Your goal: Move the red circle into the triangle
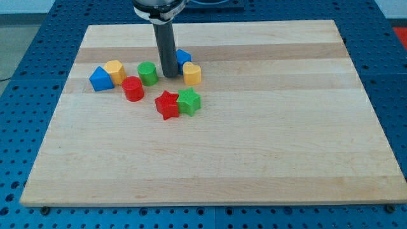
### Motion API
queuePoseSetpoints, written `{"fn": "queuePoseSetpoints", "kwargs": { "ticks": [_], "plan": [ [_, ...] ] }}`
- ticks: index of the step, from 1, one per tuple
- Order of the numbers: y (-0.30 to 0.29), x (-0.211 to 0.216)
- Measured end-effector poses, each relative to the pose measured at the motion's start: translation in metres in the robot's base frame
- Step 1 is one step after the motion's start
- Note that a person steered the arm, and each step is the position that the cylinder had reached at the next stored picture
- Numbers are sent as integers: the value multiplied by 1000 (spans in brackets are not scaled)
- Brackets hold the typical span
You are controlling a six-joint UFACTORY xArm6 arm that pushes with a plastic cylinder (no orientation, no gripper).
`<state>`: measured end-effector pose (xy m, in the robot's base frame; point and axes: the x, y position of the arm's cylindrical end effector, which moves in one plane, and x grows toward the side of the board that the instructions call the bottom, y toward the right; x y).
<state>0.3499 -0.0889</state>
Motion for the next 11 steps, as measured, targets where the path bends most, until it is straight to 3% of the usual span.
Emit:
{"fn": "queuePoseSetpoints", "kwargs": {
  "ticks": [2,3,5,8,9,10,11],
  "plan": [
    [-62,-1],
    [-66,-1],
    [-18,42],
    [-75,56],
    [-56,101],
    [-71,119],
    [-84,100]
  ]
}}
